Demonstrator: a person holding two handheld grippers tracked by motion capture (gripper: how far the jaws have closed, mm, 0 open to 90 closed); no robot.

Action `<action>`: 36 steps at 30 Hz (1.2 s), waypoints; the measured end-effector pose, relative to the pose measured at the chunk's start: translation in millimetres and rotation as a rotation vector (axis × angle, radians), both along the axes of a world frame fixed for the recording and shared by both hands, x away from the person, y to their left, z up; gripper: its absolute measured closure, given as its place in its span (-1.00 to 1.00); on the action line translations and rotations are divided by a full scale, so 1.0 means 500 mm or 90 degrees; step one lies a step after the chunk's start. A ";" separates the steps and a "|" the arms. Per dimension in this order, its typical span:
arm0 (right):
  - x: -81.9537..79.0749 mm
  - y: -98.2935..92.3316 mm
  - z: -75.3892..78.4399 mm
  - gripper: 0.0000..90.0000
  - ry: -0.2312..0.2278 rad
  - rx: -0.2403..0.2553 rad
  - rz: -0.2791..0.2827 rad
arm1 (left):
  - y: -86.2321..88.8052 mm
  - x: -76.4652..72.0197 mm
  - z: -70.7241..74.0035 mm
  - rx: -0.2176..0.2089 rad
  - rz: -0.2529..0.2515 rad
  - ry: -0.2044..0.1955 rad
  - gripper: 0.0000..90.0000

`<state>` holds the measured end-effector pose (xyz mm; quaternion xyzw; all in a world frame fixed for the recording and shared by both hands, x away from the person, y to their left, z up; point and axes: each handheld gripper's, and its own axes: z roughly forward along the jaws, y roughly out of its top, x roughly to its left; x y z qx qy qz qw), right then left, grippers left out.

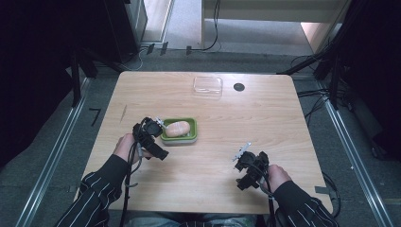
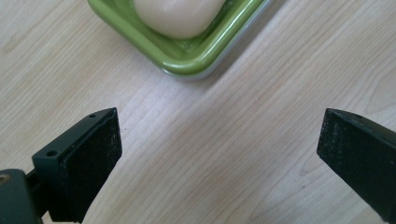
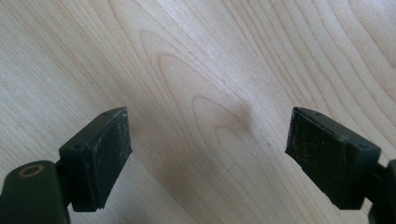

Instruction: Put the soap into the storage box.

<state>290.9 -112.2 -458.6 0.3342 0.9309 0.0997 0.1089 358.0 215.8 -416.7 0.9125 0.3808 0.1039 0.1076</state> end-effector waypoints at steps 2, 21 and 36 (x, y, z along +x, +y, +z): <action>0.000 0.000 0.000 -0.68 0.000 0.000 0.000 | 0.003 -0.004 0.000 0.001 0.001 0.002 -0.98; -0.001 0.000 0.000 -0.68 0.001 -0.002 0.000 | 0.037 -0.051 -0.010 0.007 0.024 0.007 -0.98; 0.000 -0.002 -0.001 -0.68 0.001 -0.002 0.003 | 0.062 -0.076 -0.030 0.002 0.027 0.009 -0.98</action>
